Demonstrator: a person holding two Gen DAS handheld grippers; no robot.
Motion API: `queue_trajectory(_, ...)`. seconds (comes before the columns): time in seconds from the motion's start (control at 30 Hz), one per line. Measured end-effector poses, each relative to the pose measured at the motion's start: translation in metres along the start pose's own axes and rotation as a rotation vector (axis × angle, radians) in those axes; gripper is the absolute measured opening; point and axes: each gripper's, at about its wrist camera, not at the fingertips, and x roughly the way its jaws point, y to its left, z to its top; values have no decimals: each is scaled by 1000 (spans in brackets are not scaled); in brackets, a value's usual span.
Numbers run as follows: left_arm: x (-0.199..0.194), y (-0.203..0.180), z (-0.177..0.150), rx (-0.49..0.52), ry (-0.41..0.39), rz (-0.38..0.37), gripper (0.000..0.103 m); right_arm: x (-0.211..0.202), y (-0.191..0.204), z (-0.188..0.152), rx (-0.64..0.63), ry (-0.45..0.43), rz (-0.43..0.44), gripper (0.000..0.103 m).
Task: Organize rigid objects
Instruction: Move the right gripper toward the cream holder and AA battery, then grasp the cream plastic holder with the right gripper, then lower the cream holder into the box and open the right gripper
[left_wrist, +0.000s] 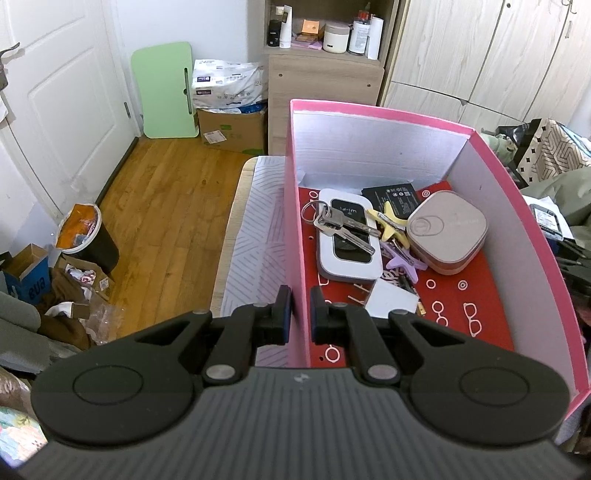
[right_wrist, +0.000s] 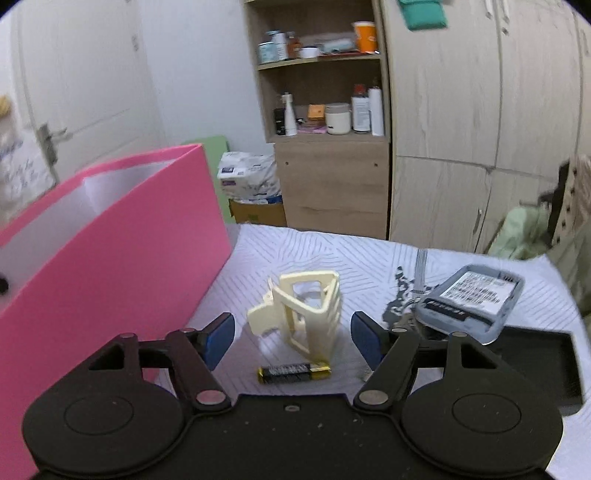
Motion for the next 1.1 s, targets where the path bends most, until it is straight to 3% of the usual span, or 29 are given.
queue_trajectory(0.07,0,2,0,-7,1,-7,7,3,4,-1,-15,-18,-22,68)
queue_trajectory(0.1,0,3,0,-19,1,-9,7,5,6,-2,-30,-24,-40,59)
queue_trajectory(0.3,-1,2,2,-14,16,-11,7,-8,15,1,-54,-33,-34,59)
queue_trajectory(0.5,0,3,1,-20,6,-16,7,-45,23,16,-87,-109,-30,59)
queue_trajectory(0.6,-1,3,0,-18,1,-9,7,-69,31,29,-115,-154,34,59)
queue_trajectory(0.73,-1,4,2,-32,13,-12,7,-93,48,47,-172,-159,221,59)
queue_trajectory(0.87,-1,7,4,-40,30,-29,8,-97,88,61,-360,-42,394,59)
queue_trajectory(1.0,-1,3,3,-18,27,-19,8,-70,125,71,-578,146,398,59)
queue_trajectory(1.1,0,2,3,-22,25,-15,8,-44,143,77,-654,336,461,59)
